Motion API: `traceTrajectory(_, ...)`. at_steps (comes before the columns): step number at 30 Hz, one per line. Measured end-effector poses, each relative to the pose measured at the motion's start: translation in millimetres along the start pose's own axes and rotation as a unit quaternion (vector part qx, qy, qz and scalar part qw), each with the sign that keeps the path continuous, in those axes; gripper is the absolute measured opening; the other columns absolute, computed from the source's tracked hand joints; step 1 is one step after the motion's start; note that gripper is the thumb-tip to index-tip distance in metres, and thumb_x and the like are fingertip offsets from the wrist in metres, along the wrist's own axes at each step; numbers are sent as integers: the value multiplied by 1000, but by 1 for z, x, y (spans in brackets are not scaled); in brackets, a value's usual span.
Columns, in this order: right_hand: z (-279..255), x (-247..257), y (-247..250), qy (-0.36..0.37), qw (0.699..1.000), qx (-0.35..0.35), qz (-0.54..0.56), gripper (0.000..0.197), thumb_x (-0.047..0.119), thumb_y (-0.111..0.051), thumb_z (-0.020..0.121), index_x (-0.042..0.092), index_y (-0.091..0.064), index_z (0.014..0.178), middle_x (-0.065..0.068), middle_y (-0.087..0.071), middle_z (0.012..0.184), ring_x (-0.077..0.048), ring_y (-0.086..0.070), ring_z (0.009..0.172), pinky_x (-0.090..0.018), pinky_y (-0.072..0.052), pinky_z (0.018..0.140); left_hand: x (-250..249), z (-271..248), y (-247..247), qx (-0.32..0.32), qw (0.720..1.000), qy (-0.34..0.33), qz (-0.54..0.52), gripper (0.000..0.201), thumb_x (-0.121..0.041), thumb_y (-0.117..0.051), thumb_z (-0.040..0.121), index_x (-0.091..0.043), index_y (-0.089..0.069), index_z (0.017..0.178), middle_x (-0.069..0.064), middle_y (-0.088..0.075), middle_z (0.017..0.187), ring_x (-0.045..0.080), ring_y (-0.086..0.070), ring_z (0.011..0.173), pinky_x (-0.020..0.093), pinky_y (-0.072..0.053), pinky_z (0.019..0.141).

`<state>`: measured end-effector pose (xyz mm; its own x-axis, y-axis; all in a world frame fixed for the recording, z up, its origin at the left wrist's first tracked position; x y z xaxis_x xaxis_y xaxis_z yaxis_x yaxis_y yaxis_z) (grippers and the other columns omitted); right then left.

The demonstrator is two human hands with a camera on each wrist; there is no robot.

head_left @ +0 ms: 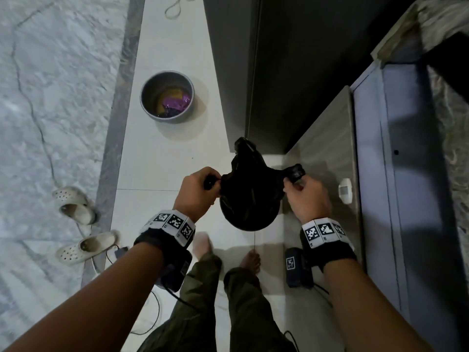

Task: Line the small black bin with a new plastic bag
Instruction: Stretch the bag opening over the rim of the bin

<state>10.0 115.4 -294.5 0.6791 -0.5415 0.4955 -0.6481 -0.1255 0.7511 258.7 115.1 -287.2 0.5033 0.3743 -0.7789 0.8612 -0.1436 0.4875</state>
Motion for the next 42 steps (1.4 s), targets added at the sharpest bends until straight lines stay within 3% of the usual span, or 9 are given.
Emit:
traceTrajectory(6, 18, -5, -28, 29, 1000, -7, 8, 32, 48, -55, 87, 19, -63, 76, -5, -67, 80, -30, -62, 83, -33, -45, 68, 35, 20, -17, -16, 1000, 8, 21, 7, -12, -62, 81, -17, -66, 81, 5, -69, 71, 24, -66, 67, 44, -59, 66)
traceTrajectory(10, 48, -40, -71, 1, 999, 26, 35, 34, 40, -61, 84, 20, -49, 60, -7, -63, 69, -34, -64, 77, -34, -48, 67, 65, 38, -41, 6, 997, 27, 69, 9, -13, -60, 82, -21, -63, 79, 7, -70, 74, 22, -62, 64, 29, -52, 62)
traceTrajectory(18, 96, -95, -125, -20, 994, 38, 96, 22, 47, -58, 78, 27, -62, 86, -4, -73, 82, -29, -70, 73, -47, -58, 73, 122, 75, -78, 21, 994, 31, 106, 17, -6, -56, 82, -16, -69, 89, 8, -72, 78, 24, -63, 70, 28, -49, 68)
traceTrajectory(22, 111, -135, -144, -109, 987, 40, 110, 22, 33, -64, 82, 14, -70, 92, -13, -74, 93, -34, -69, 91, -48, -54, 86, 156, 86, -84, 5, 990, 69, 120, 18, -6, -54, 83, -14, -68, 91, 8, -69, 74, 25, -62, 66, 25, -45, 59)
traceTrajectory(27, 94, -144, -148, -176, 969, -19, 171, 75, 28, -70, 83, 0, -31, 140, -12, -67, 110, -26, -57, 113, -31, -38, 95, 186, 89, -81, -32, 989, 98, 107, 22, -7, -54, 84, -13, -63, 103, 14, -69, 73, 16, -52, 52, 16, -41, 50)
traceTrajectory(30, 71, -129, -156, -132, 975, -19, 177, 57, 31, -71, 80, 10, -43, 126, -10, -67, 101, -26, -64, 100, -30, -44, 83, 192, 87, -78, -50, 988, 97, 105, 17, -10, -55, 85, -16, -59, 99, 16, -69, 70, 18, -50, 49, 18, -40, 47)
traceTrajectory(34, 76, -97, -176, 82, 995, 49, -2, 24, 31, -62, 85, 25, -57, 108, 6, -60, 106, -14, -57, 97, -35, -50, 80, 193, 83, -78, -62, 991, 79, 93, 9, -11, -56, 86, -16, -53, 94, 15, -65, 63, 18, -48, 47, 26, -40, 49)
traceTrajectory(37, 113, -96, -195, 164, 976, 82, -117, 31, 27, -60, 85, 21, -59, 115, -2, -59, 122, -23, -50, 115, -38, -46, 92, 192, 81, -78, -74, 992, 58, 85, 7, -13, -57, 87, -16, -53, 91, 14, -64, 61, 20, -48, 47, 28, -40, 50)
traceTrajectory(42, 163, -115, -211, 153, 936, 83, -305, 46, 32, -61, 83, 25, -52, 127, -2, -53, 133, -26, -40, 127, -43, -29, 103, 194, 77, -81, -79, 994, 47, 57, 5, -16, -57, 89, -16, -53, 90, 6, -62, 61, 19, -49, 45, 26, -41, 48)
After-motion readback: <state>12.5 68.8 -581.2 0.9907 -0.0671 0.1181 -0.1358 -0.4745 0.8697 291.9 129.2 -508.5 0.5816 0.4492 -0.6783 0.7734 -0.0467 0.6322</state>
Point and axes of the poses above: each hand's wrist, its own z-axis towards the middle knuckle, its own y-axis out of the back of the hand, x = y × z, the point moved 3 cm from there along z, towards the middle knuckle
